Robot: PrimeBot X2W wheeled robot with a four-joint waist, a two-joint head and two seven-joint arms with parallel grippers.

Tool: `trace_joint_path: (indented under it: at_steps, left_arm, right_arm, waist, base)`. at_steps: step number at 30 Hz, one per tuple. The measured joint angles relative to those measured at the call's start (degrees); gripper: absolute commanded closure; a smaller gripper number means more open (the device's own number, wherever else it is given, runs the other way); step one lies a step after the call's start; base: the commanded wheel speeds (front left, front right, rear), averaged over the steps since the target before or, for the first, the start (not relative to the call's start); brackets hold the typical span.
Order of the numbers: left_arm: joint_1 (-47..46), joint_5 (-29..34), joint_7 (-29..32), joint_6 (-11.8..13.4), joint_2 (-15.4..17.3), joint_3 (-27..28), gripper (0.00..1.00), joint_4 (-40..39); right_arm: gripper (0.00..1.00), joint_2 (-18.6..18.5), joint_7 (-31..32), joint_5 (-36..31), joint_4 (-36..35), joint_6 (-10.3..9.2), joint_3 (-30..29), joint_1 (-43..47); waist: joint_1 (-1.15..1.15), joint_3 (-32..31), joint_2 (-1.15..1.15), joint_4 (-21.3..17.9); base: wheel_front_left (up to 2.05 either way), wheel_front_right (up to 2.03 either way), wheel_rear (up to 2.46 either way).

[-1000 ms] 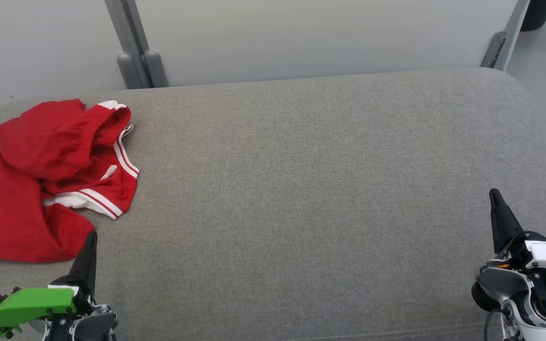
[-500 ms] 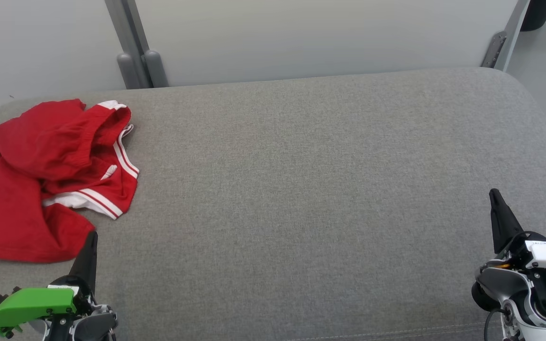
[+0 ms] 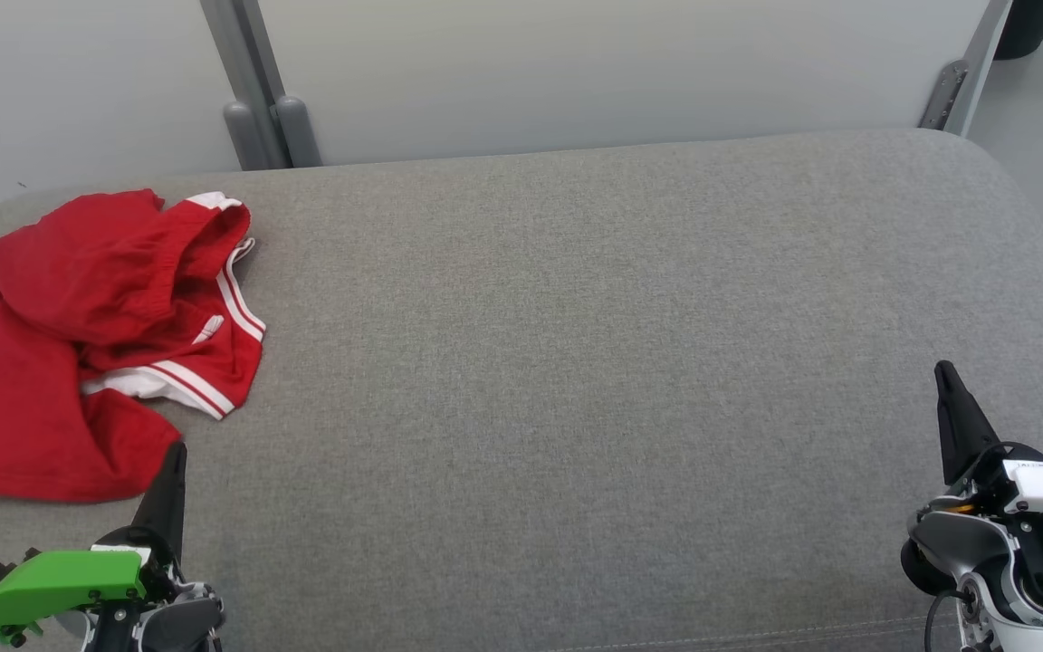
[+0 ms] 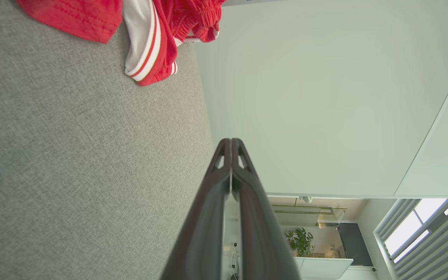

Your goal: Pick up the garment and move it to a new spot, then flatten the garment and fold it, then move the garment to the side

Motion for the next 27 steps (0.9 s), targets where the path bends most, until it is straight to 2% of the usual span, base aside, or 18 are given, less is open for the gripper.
trace_joint_path:
  at_steps: [27]
  left_arm:
    - [-0.01, 0.00, 0.00, 0.00, -0.01, 0.03, 1.00, 0.00]
  right_arm:
    - [1.00, 0.02, 0.01, -0.04, 0.00, 0.00, -0.02, 0.00]
  waist:
    - [0.00, 0.00, 0.00, 0.00]
  base:
    - [0.00, 0.00, 0.00]
